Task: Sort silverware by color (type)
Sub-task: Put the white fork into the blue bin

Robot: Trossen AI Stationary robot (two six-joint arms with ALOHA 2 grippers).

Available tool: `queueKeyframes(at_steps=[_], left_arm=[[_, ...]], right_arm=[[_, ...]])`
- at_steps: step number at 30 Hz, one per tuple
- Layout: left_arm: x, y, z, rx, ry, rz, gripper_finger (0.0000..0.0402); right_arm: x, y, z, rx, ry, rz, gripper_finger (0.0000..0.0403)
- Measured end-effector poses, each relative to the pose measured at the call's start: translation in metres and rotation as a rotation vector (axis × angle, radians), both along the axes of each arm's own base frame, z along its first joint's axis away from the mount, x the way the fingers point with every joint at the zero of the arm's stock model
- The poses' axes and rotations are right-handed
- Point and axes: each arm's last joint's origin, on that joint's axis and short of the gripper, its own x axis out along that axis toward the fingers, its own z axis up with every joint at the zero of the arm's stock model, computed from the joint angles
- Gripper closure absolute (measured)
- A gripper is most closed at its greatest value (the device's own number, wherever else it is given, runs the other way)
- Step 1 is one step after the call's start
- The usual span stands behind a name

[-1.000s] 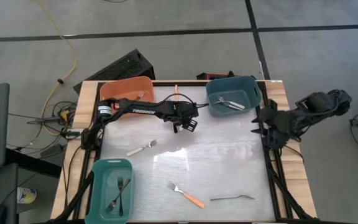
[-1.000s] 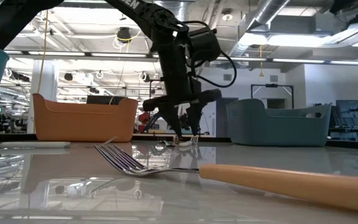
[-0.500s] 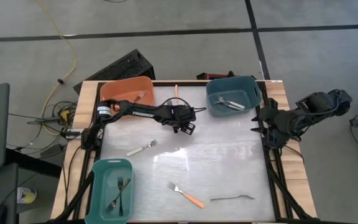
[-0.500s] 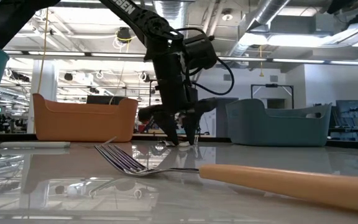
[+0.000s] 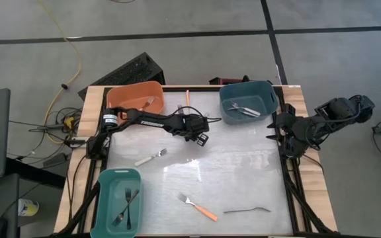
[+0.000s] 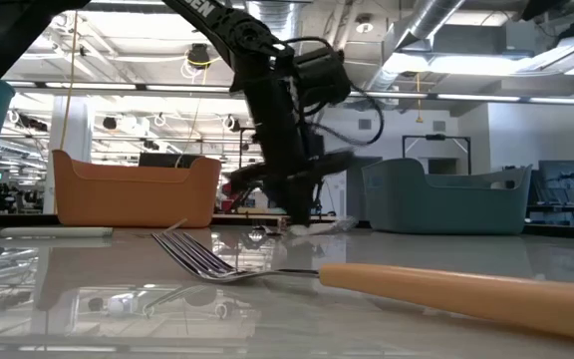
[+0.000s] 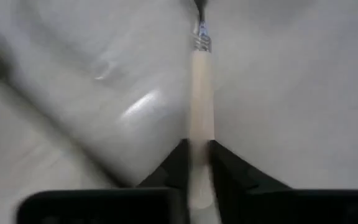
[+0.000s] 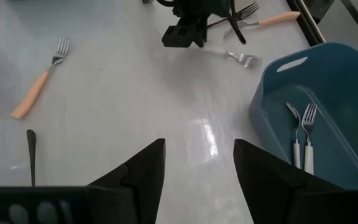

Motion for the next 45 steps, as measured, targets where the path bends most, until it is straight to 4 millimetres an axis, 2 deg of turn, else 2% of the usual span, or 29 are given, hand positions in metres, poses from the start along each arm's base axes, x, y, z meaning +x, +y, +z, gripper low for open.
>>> queueKeyframes(at_steps=[2,9,13,18,23,26,30,33,35,38,45], left_arm=[[0.001,-0.001,-0.001,-0.013,-0.006,-0.025,0.0395],[0.004,-0.001,0.007,-0.017,-0.035,-0.123,0.0399],[-0.001,-0.002,0.028,0.01,-0.056,-0.164,0.0401],[-0.01,-0.003,0.066,0.03,-0.117,-0.235,0.0401],[-0.023,-0.005,0.099,0.072,-0.159,-0.309,0.0401],[-0.028,-0.005,0.111,0.056,-0.183,-0.394,0.0401],[-0.028,-0.008,0.107,0.026,-0.179,-0.479,0.0399],[-0.022,-0.016,0.092,0.037,-0.139,-0.551,0.0382],[-0.017,-0.021,0.08,0.042,-0.103,-0.574,0.0361],[-0.009,-0.024,0.073,0.083,-0.124,-0.567,0.0321],[0.004,-0.022,0.048,0.137,-0.106,-0.465,0.0232]], right_arm=[[0.001,0.0,0.0,0.005,-0.006,-0.003,0.0191],[0.005,0.002,0.0,0.027,-0.011,-0.027,0.0191],[0.006,0.003,0.0,0.059,-0.013,-0.065,0.0191],[0.009,0.004,0.0,0.079,-0.021,-0.092,0.0191],[0.022,0.009,-0.001,0.05,-0.041,-0.118,0.0191],[0.032,0.013,-0.003,0.04,-0.031,-0.121,0.0191],[0.046,0.019,-0.007,0.02,-0.027,-0.132,0.0191],[0.057,0.024,-0.011,0.003,-0.011,-0.137,0.0191],[0.065,0.027,-0.014,-0.002,-0.001,-0.137,0.0191],[0.071,0.03,-0.018,-0.015,0.025,-0.136,0.0191],[0.078,0.034,-0.023,-0.007,0.068,-0.12,0.0191]])
